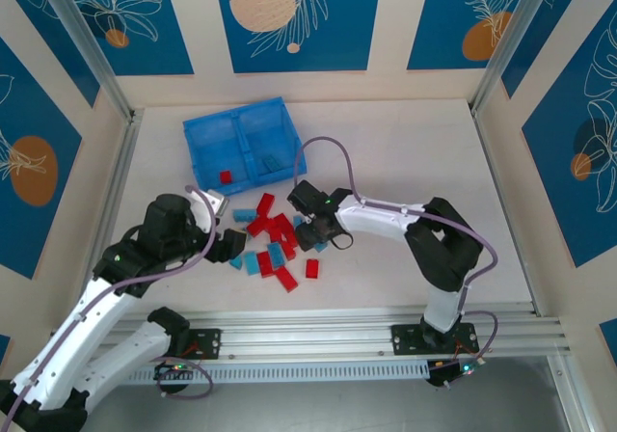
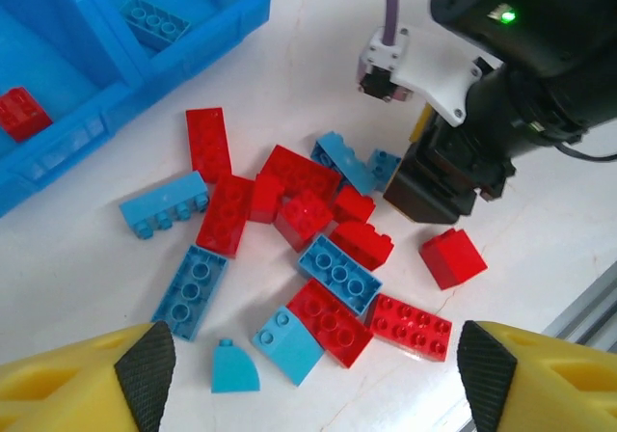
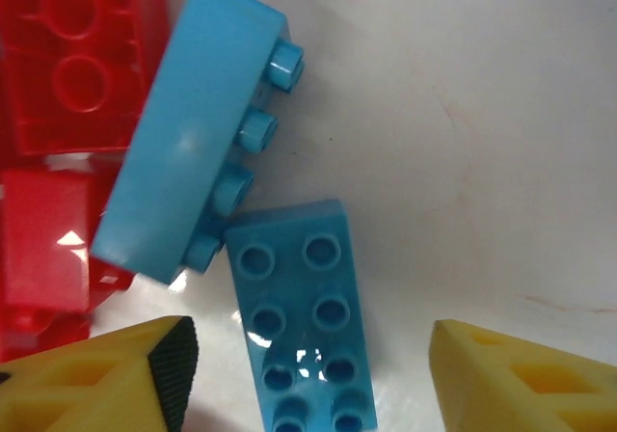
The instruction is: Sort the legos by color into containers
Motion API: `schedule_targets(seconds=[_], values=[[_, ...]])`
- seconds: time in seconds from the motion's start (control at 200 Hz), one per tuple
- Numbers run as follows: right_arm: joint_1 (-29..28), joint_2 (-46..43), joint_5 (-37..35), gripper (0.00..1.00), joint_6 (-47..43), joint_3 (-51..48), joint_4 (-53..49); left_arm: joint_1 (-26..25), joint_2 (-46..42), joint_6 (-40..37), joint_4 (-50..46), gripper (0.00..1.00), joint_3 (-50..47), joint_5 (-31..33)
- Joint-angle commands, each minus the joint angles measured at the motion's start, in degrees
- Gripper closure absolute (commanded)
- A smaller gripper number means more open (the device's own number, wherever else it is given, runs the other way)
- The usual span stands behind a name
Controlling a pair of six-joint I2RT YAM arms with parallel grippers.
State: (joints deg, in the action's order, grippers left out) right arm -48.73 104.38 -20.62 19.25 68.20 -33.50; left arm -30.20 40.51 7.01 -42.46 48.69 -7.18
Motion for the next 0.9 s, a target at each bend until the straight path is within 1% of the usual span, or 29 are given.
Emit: schedule_targets(seconds=[0.0, 0.065, 0.15, 0.215, 0.255, 0.375, 0.465, 0.555, 0.63, 0.71, 0.765, 0.89], values=[[0.1, 2.6, 0.3, 0.42, -0.4, 2.8, 0.1, -0.4, -1.3, -2.2, 0.9, 0.12, -1.7, -1.0], [0.1, 4.3, 0.3, 0.49, 0.1, 3.7, -0.8, -0.4, -1.2, -2.1, 1.4, 0.01, -2.2, -0.8], [0.1, 4.9, -0.1, 0.59, 1.2, 3.4, -1.2, -0.3, -1.1, -2.2, 1.5, 0.00, -2.4, 0.5], [0.0, 4.1, -0.2, 0.67, 2.0, 3.0, -1.1, -0.3, -1.2, -2.3, 1.4, 0.00, -2.2, 2.1], [-0.1, 3.1, -0.9, 0.70, 2.7, 2.8, -1.5, -0.4, -1.4, -2.3, 1.3, 0.00, -2.2, 2.6], [-1.0, -3.2, -5.9, 0.72, 3.9, 3.1, -3.0, -0.3, -2.6, -1.9, 1.3, 0.00, -2.2, 4.5], [-1.7, -9.2, -8.7, 0.72, 2.9, 4.7, -2.9, -0.3, -4.4, -1.6, 1.4, 0.00, -2.3, 6.1], [-2.9, -13.8, -10.9, 0.72, 0.0, 7.4, -0.2, -0.3, -6.9, -1.4, 1.8, 0.00, -2.7, 8.4], [-2.9, -15.2, -11.7, 0.72, -2.9, 9.9, 4.6, -0.2, -9.0, -1.1, 2.1, 0.00, -3.0, 10.7], [-1.9, -13.2, -12.2, 0.72, -5.5, 14.5, 9.3, -0.3, -11.1, -0.9, 2.1, 0.00, -3.4, 12.8], [-0.8, -9.5, -12.2, 0.72, -6.7, 19.0, 11.3, -0.3, -12.2, -0.9, 2.0, 0.00, -3.6, 13.9], [2.3, 3.0, -12.8, 0.72, -8.9, 32.0, 12.0, -0.3, -13.4, -0.6, 1.8, 0.00, -3.8, 15.3]])
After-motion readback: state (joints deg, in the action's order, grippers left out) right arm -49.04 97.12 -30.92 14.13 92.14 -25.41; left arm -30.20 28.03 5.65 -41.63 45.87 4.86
